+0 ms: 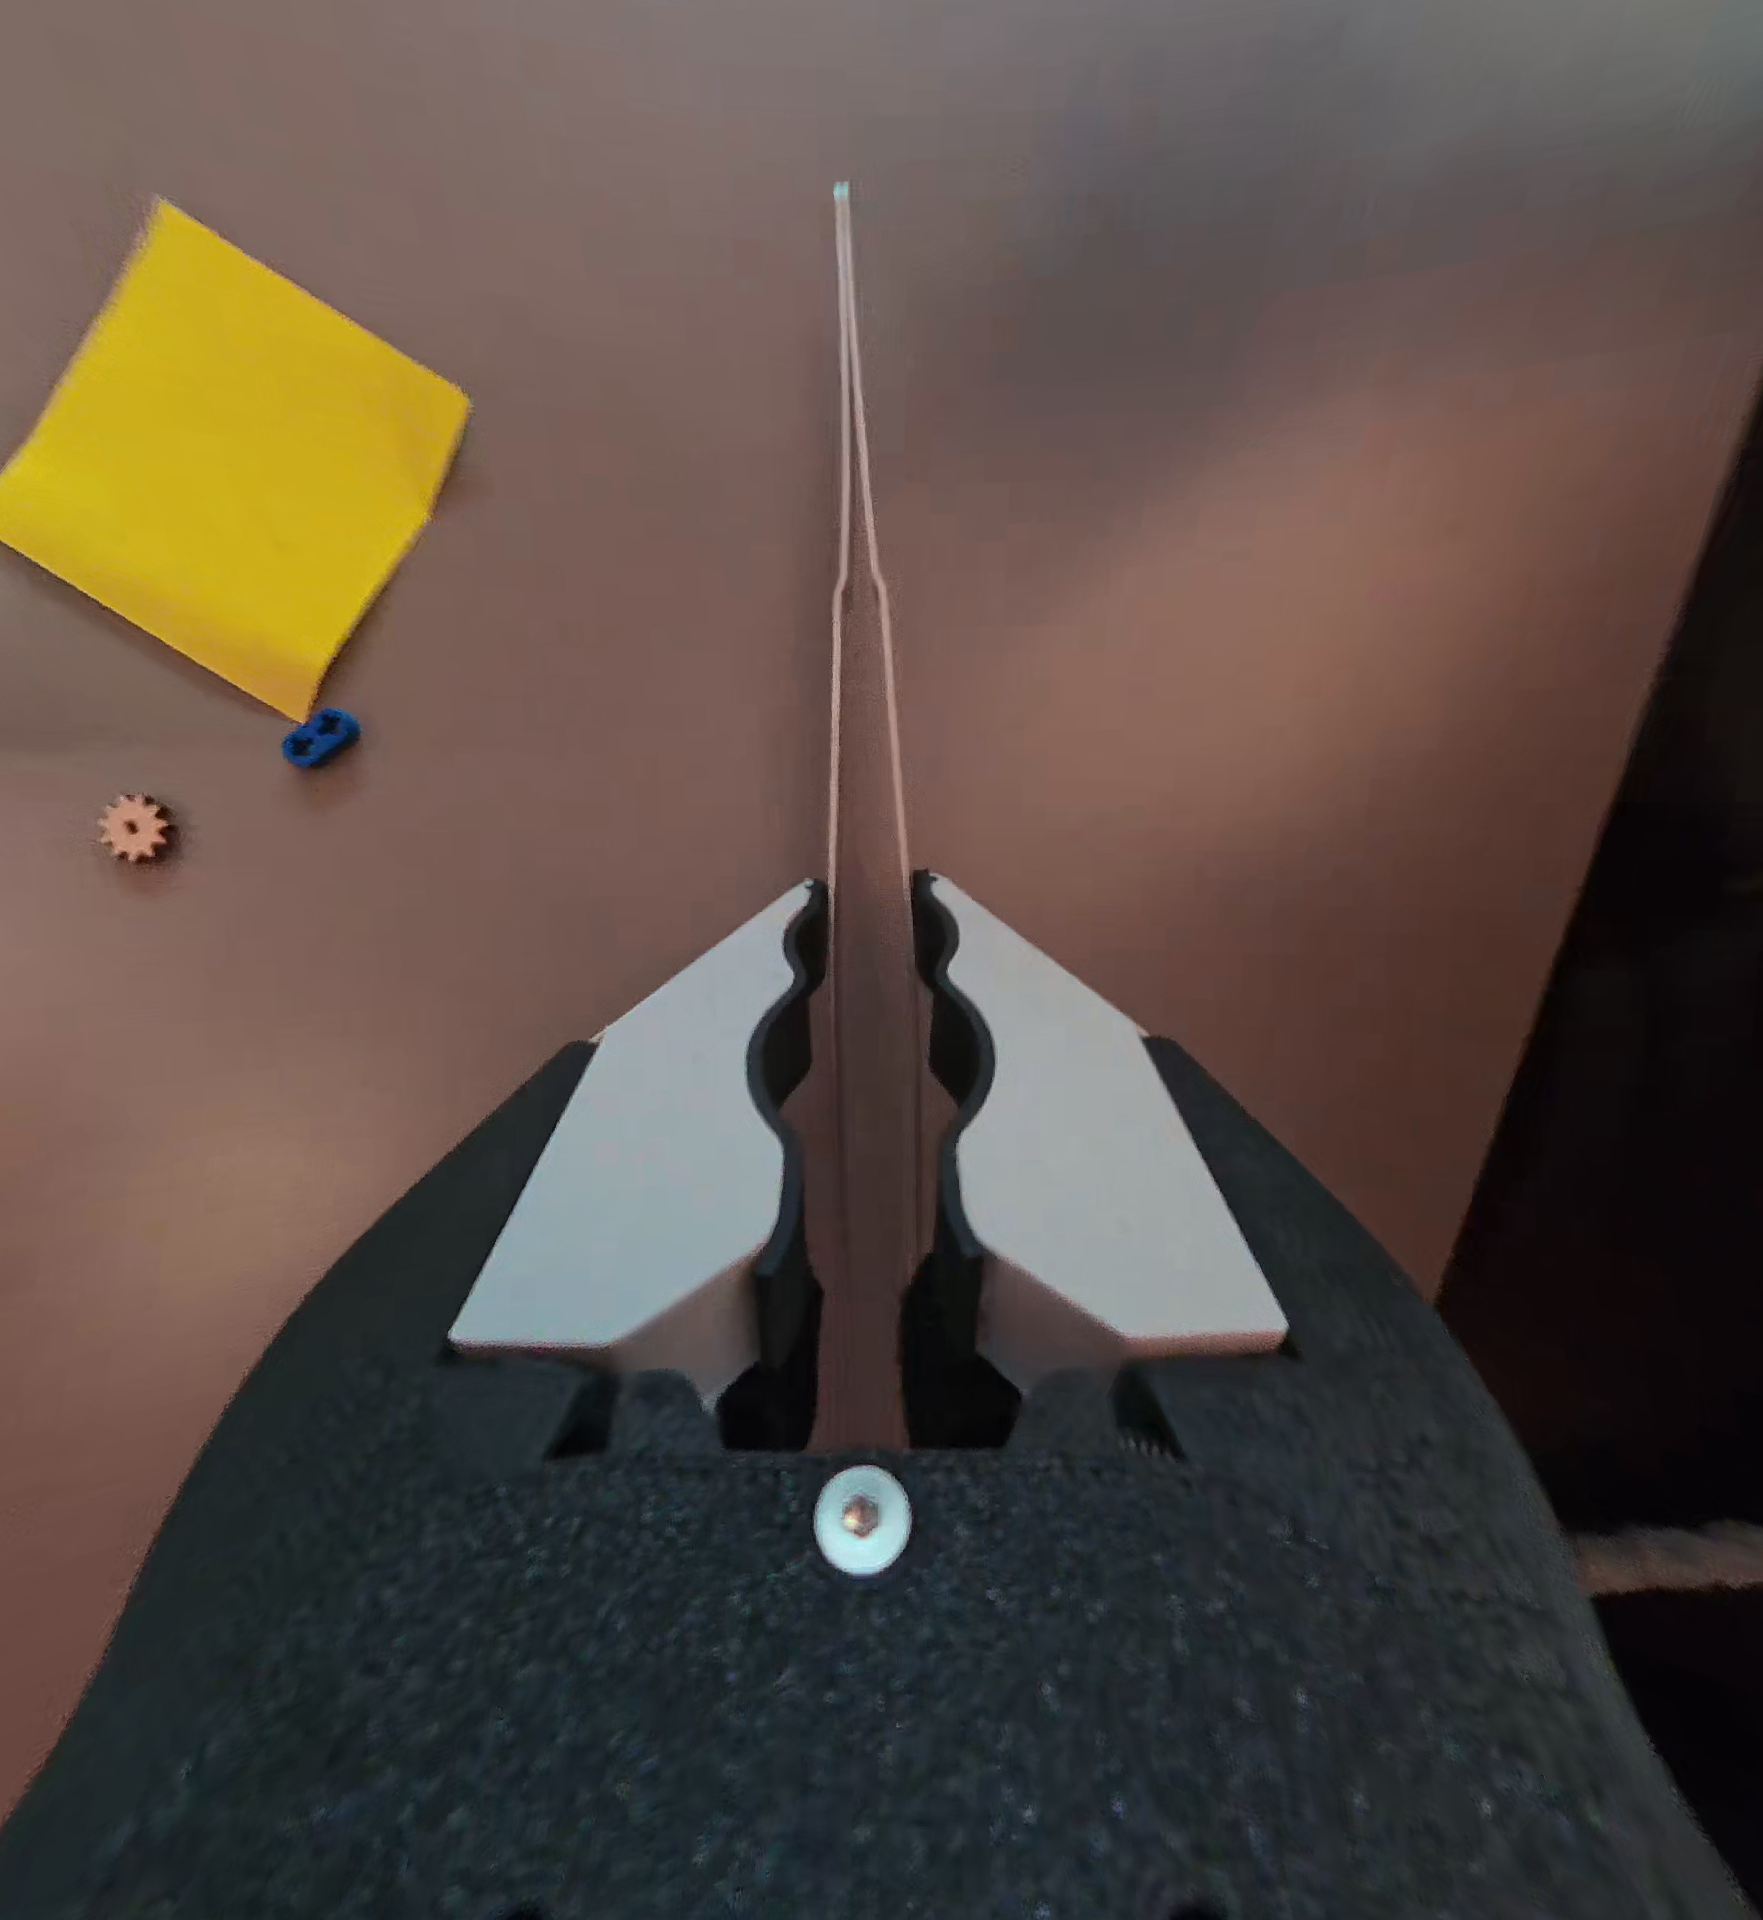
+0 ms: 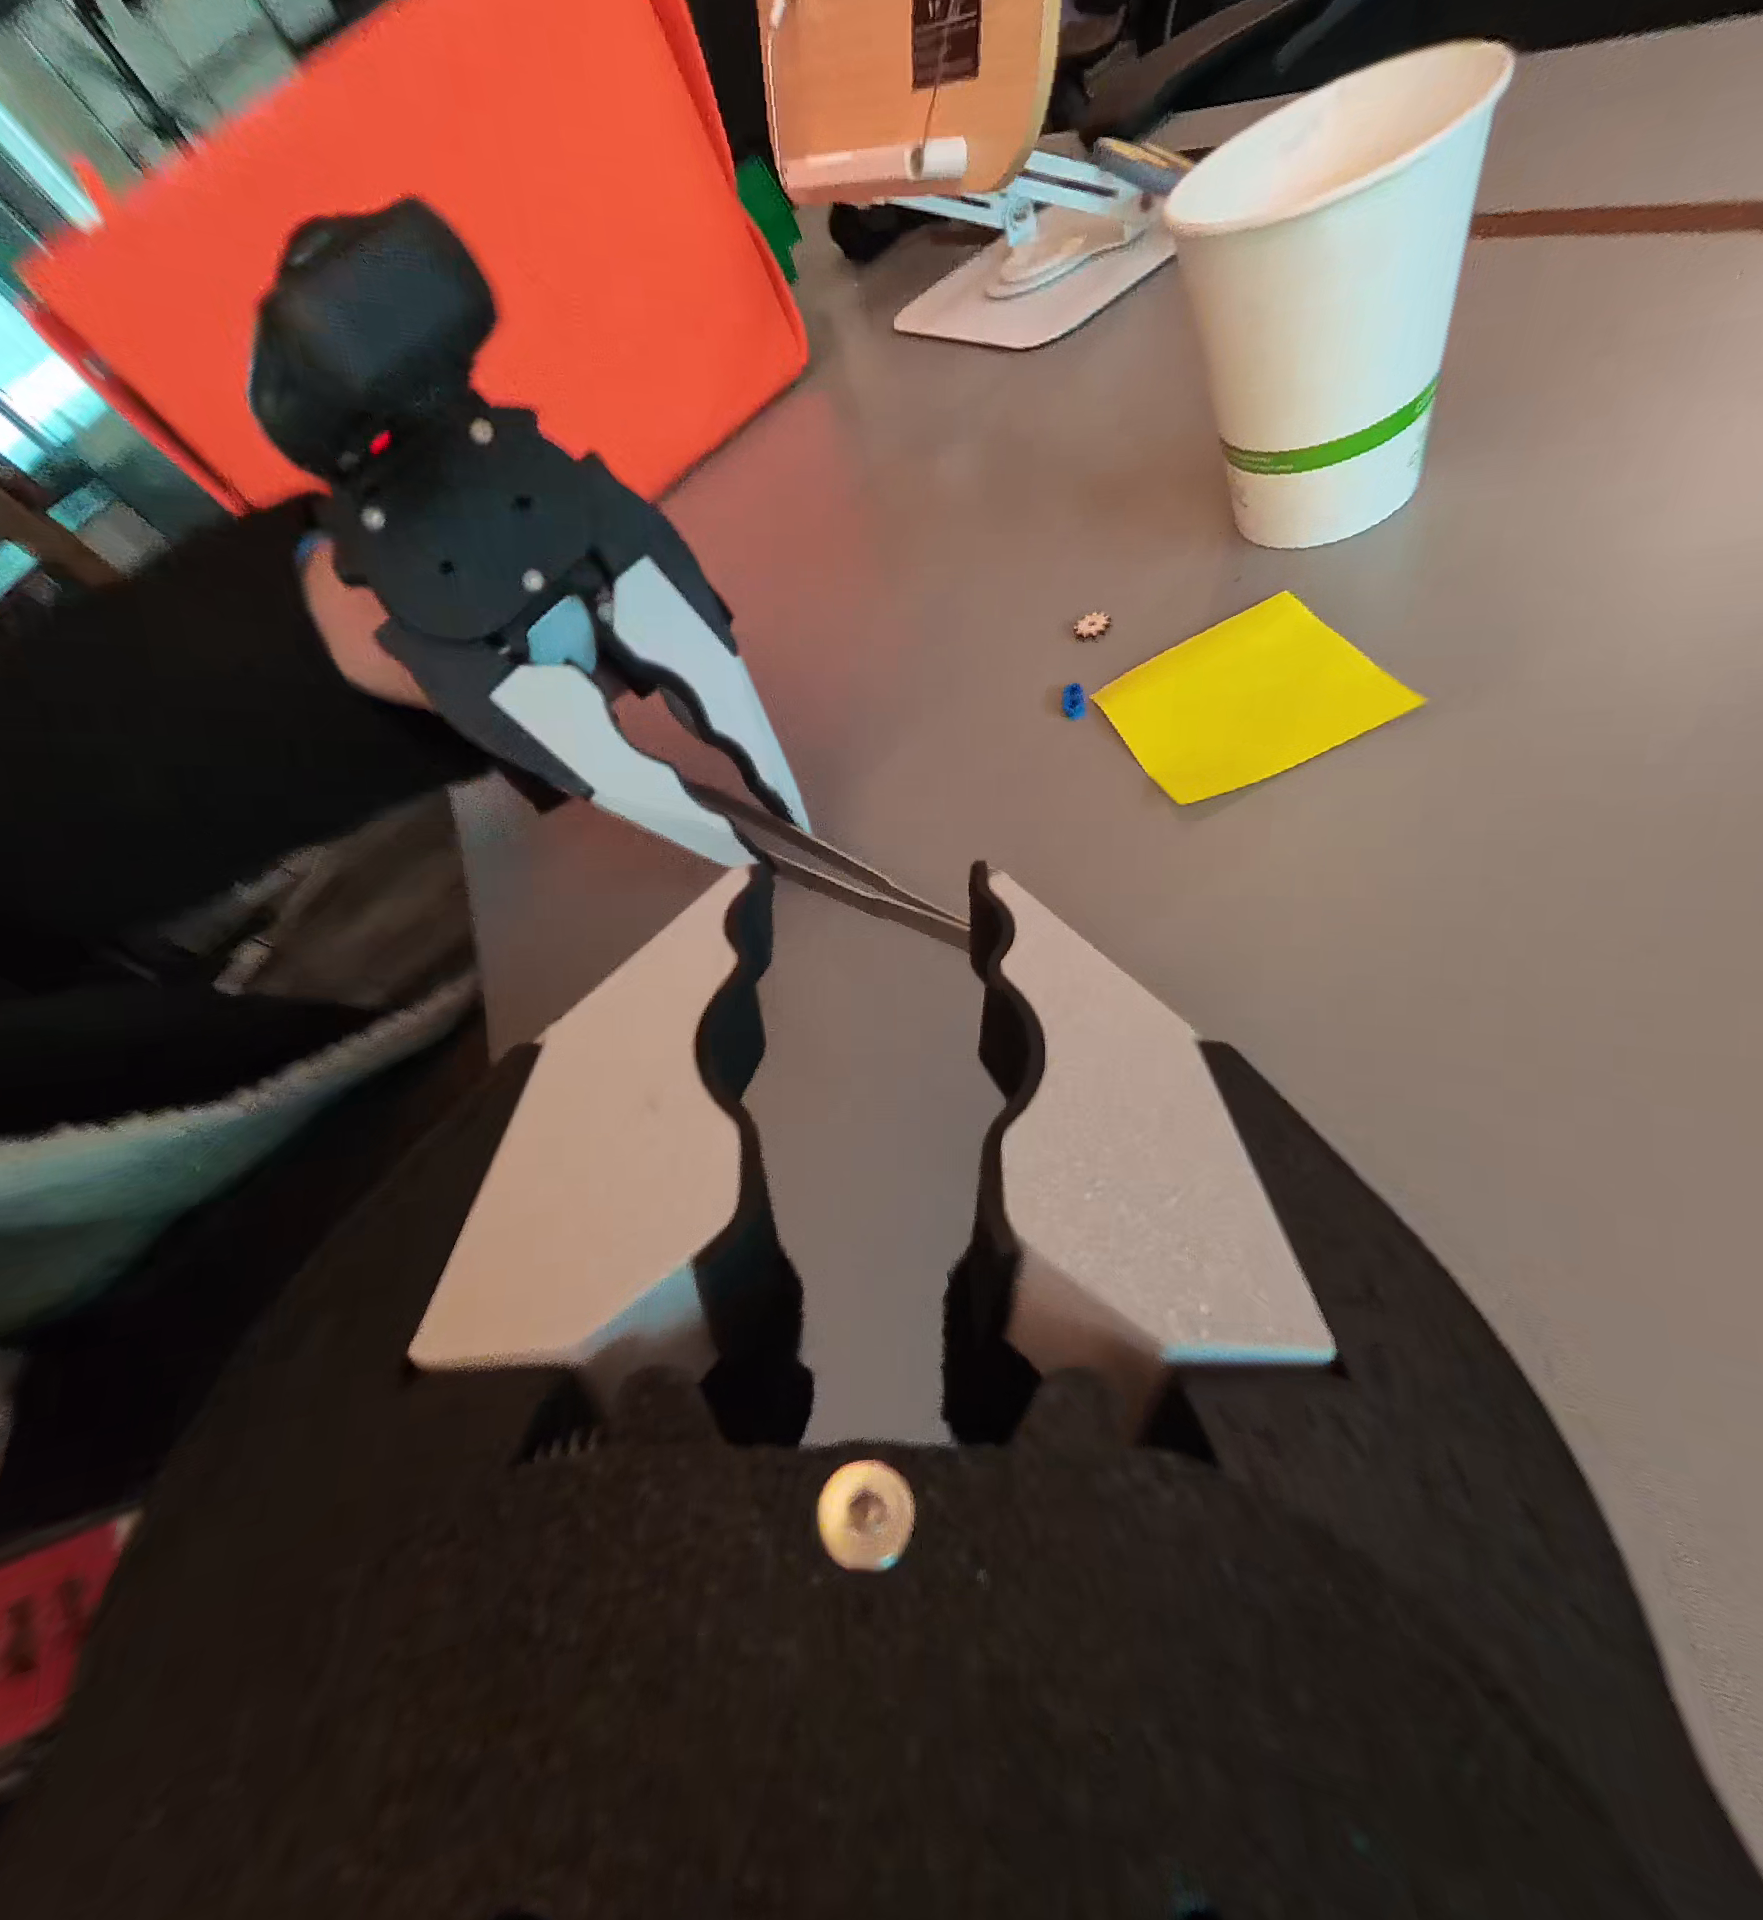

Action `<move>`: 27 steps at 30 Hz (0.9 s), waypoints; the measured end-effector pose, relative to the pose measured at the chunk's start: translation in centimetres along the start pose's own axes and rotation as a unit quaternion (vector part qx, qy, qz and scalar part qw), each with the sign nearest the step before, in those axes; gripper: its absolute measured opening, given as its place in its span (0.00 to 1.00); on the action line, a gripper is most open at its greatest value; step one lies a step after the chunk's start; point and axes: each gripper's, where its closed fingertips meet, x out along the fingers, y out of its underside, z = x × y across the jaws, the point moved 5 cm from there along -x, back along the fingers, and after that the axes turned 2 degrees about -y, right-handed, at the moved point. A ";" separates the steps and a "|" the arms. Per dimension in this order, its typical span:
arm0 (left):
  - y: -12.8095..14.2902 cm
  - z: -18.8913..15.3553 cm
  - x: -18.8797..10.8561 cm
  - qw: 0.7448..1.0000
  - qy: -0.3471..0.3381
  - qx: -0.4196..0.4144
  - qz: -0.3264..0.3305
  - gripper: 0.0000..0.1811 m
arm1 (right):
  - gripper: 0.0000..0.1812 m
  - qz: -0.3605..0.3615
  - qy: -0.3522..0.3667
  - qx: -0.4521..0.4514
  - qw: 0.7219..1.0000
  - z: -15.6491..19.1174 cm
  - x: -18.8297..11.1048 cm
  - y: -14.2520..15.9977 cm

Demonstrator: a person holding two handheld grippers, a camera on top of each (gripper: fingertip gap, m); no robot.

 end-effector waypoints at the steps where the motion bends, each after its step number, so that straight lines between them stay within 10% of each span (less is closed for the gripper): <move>1: -0.5 -0.1 -0.7 1.000 0.002 -0.011 -0.028 0.09 | 0.21 -0.007 -0.014 0.026 1.000 -0.4 0.3 -0.2; 12: -2.4 -0.6 -4.5 0.989 0.035 -0.043 -0.139 0.08 | 0.27 -0.014 -0.083 0.145 0.986 -1.7 3.1 0.7; 15: -2.8 -1.0 -4.5 0.987 0.050 -0.040 -0.147 0.08 | 0.13 -0.059 -0.150 0.155 0.975 -0.7 3.7 -0.8; 27: -4.8 -2.0 -7.3 0.967 0.078 -0.041 -0.240 0.09 | 0.00 -0.040 -0.214 -0.074 0.973 5.5 2.3 -9.5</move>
